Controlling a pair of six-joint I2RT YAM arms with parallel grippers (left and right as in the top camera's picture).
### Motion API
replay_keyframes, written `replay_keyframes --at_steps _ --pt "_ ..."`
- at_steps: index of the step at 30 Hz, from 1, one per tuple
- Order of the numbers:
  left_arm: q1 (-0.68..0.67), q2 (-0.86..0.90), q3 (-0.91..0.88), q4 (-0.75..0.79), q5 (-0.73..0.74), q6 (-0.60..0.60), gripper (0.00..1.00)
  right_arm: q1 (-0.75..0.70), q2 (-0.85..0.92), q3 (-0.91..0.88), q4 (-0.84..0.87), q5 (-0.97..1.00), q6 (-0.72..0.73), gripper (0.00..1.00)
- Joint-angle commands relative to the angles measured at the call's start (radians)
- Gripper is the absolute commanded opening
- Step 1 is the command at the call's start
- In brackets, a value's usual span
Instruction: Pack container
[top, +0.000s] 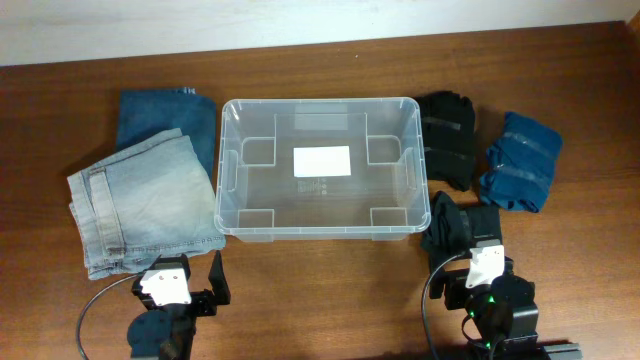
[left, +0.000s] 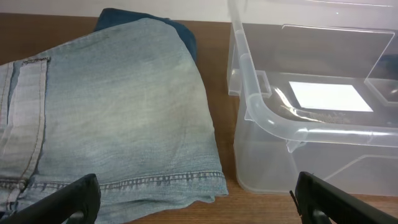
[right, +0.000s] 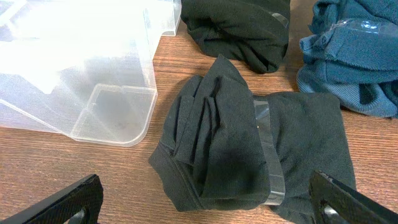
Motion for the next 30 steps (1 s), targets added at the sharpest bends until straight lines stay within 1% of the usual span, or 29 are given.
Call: replay_keyframes --at_steps 1,3,7,9,11,14,17,19,21,23,25,27,28,30 --pt "0.006 -0.01 -0.012 0.023 0.011 0.019 1.0 -0.008 -0.01 -0.005 0.0 -0.005 -0.002 0.98" --pt "0.006 -0.009 -0.012 0.027 0.011 0.008 1.0 -0.008 -0.01 -0.005 0.0 -0.005 -0.002 0.98" --pt "0.006 0.017 0.007 0.025 0.011 -0.058 1.0 -0.008 -0.01 -0.005 0.0 -0.005 -0.002 0.98" --pt "0.006 0.074 0.06 0.0 0.011 -0.117 1.0 -0.008 -0.01 -0.005 0.0 -0.005 -0.002 0.98" --pt "0.006 0.163 0.135 -0.028 0.011 -0.123 1.0 -0.008 -0.01 -0.005 0.0 -0.005 -0.002 0.98" --pt "0.006 0.356 0.284 -0.05 0.01 -0.115 1.0 -0.008 -0.01 -0.005 0.0 -0.005 -0.002 0.98" --pt "0.006 0.589 0.532 -0.132 0.037 -0.115 1.0 -0.008 -0.01 -0.005 0.0 -0.005 -0.002 0.98" --pt "0.006 0.698 0.679 -0.189 0.089 -0.115 1.0 -0.008 -0.01 -0.005 0.0 -0.005 -0.002 0.98" --pt "0.006 0.791 0.806 -0.237 0.09 -0.115 1.0 -0.008 -0.01 -0.005 0.0 -0.005 -0.002 0.98" --pt "0.006 0.862 0.908 -0.287 0.071 -0.115 1.0 -0.008 -0.01 -0.005 0.0 -0.005 -0.002 0.98" --pt "0.018 0.929 0.99 -0.325 -0.012 -0.12 1.0 -0.008 -0.01 -0.005 0.0 -0.005 -0.002 0.98" --pt "0.07 0.993 1.052 -0.377 -0.062 -0.152 1.0 -0.008 -0.01 -0.005 0.0 -0.005 -0.002 0.98" --pt "0.149 1.051 1.096 -0.429 -0.052 -0.187 1.0 -0.008 -0.01 -0.005 0.0 -0.005 -0.002 0.98" --pt "0.301 1.133 1.131 -0.484 0.022 -0.207 1.0 -0.008 -0.01 -0.005 0.0 -0.005 -0.002 0.98"
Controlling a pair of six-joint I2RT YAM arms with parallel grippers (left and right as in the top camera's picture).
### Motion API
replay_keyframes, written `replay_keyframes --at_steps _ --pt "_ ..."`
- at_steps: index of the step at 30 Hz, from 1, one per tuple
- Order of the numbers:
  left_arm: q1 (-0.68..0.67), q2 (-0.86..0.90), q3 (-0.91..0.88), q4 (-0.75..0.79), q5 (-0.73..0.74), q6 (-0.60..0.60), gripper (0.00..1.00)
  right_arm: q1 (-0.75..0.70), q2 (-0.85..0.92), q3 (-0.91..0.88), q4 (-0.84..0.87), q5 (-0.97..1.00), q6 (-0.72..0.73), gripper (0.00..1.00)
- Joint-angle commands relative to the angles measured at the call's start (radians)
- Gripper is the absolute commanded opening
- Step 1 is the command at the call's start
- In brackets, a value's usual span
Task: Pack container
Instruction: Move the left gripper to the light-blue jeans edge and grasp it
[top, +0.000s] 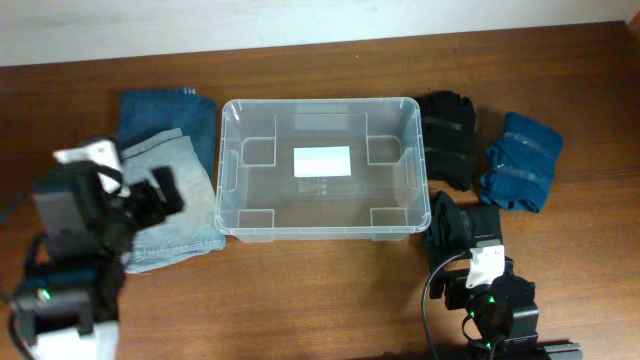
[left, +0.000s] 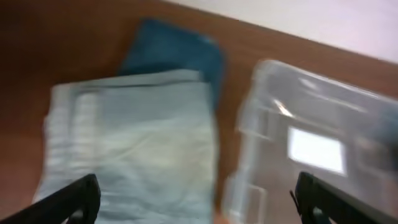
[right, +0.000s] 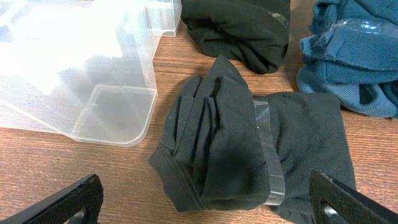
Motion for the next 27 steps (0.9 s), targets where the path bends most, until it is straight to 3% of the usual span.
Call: replay_keyframes --at_steps 1,6,11,15,27 --pt "0.252 0.138 0.056 -0.069 0.09 -0.06 1.0 -0.008 -0.009 -0.005 0.0 -0.006 -0.003 0.98" --pt "0.574 0.327 0.055 -0.124 0.302 -0.063 1.0 -0.008 -0.009 -0.005 0.0 -0.006 -0.003 0.98" --pt "0.766 0.552 0.055 -0.156 0.486 0.034 1.0 -0.008 -0.009 -0.005 0.0 -0.006 -0.003 0.98" --pt "0.832 0.704 0.055 -0.154 0.571 0.122 1.0 -0.008 -0.009 -0.005 0.0 -0.006 -0.003 0.98" --pt "0.846 0.948 0.055 -0.101 0.531 0.216 1.0 -0.008 -0.009 -0.005 0.0 -0.006 -0.003 0.98"
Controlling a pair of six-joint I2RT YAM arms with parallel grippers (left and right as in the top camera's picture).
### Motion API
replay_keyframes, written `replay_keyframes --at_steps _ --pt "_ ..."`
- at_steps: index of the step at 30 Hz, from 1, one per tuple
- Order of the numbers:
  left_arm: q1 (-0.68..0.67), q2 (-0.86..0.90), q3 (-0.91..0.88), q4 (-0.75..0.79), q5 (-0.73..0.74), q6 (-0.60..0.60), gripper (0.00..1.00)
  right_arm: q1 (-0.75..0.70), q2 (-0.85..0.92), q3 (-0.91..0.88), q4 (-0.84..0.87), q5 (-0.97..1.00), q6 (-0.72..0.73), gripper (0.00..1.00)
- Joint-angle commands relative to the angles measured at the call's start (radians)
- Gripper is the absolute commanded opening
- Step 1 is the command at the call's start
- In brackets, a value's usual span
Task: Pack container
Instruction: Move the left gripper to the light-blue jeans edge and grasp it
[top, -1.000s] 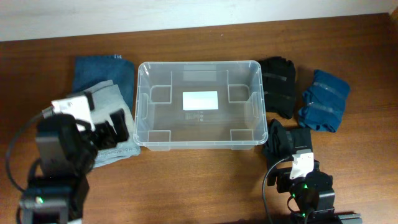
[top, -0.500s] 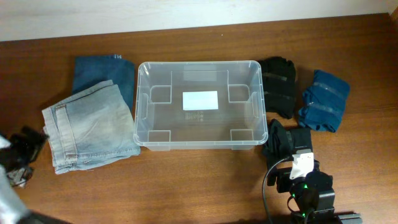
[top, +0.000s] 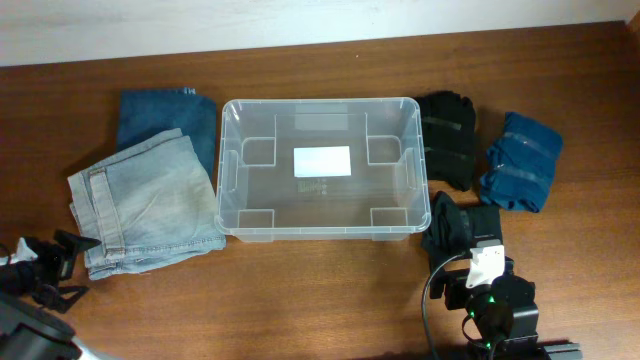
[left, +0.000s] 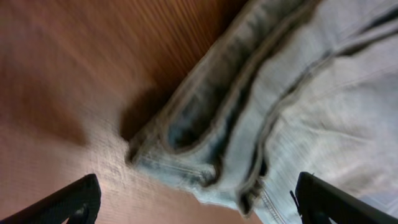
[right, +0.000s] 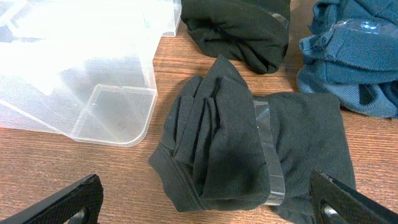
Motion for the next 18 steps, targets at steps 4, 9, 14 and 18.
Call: replay_keyframes --at_steps 4,9,14,18 --pt "-0.002 0.076 0.004 0.049 0.027 0.068 1.0 -0.008 -0.009 -0.005 0.0 -0.005 -0.003 0.99" --pt "-0.039 0.145 0.002 0.072 0.113 0.116 0.99 -0.008 -0.009 -0.005 0.0 -0.005 -0.003 0.99" --pt "-0.115 0.224 0.001 0.093 0.112 0.135 1.0 -0.008 -0.009 -0.005 0.0 -0.005 -0.003 0.98" --pt "-0.16 0.26 0.001 0.097 0.095 0.135 0.96 -0.008 -0.009 -0.005 0.0 -0.005 -0.003 0.99"
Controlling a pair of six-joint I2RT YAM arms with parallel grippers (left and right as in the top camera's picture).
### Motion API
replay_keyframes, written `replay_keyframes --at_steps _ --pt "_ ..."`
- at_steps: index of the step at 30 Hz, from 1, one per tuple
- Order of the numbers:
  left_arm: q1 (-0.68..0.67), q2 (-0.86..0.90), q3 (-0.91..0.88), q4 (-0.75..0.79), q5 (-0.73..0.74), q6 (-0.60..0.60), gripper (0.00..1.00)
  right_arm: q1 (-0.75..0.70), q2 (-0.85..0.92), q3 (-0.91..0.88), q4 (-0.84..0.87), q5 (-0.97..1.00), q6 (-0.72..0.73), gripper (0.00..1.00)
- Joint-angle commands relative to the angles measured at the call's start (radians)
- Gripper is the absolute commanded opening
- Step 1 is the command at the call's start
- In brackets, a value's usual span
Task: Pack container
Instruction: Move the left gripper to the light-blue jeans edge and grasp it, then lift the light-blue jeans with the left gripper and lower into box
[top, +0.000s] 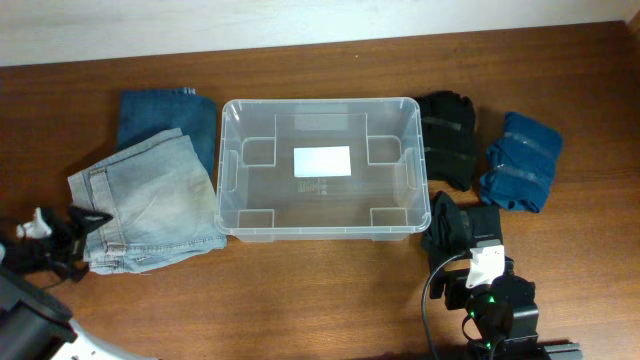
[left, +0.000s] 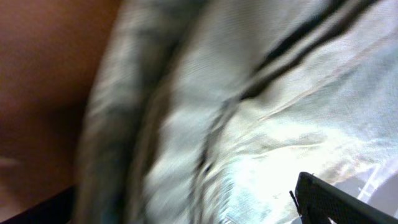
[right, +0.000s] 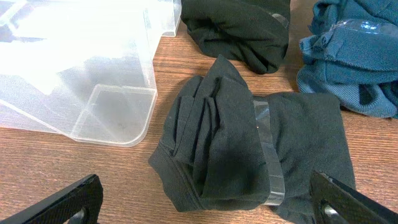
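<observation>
A clear plastic container (top: 320, 165) stands empty mid-table. Folded light-blue jeans (top: 150, 205) lie to its left. My left gripper (top: 82, 242) is open at their left edge, and blurred denim (left: 249, 93) fills the left wrist view between the jaws of the left gripper (left: 199, 208). My right gripper (top: 485, 262) rests open at the front right, just behind a taped black bundle (right: 249, 155); the right gripper (right: 205, 211) holds nothing.
Dark-blue jeans (top: 165, 120) lie behind the light pair. A second black bundle (top: 448, 135) and a blue bundle (top: 520, 160) lie right of the container. The container's corner (right: 118, 118) is left of the taped black bundle.
My left gripper has moved from the near left corner of the light jeans up against their left edge; denim now fills its view. The right arm has not moved.
My left gripper first sat open at the front, facing the light jeans and container. Then it was raised over the jeans' left side. Then it was low at the jeans' near left corner, and now at their left edge. The right gripper stayed put.
</observation>
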Motion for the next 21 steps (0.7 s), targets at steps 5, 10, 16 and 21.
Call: replay_keyframes --at_steps 5,10,16,21 --pt "-0.059 0.139 -0.064 0.027 -0.101 0.04 0.37 -0.008 -0.009 -0.005 0.0 -0.005 -0.003 0.98" --pt "-0.053 0.13 -0.053 -0.01 -0.039 0.01 0.08 -0.008 -0.009 -0.005 0.0 -0.005 -0.003 0.98" --pt "-0.053 0.027 0.09 -0.21 0.062 0.032 0.01 -0.008 -0.009 -0.005 0.0 -0.005 -0.003 0.98" --pt "-0.06 -0.183 0.304 -0.397 0.118 0.042 0.01 -0.008 -0.009 -0.005 0.0 -0.005 -0.003 0.98"
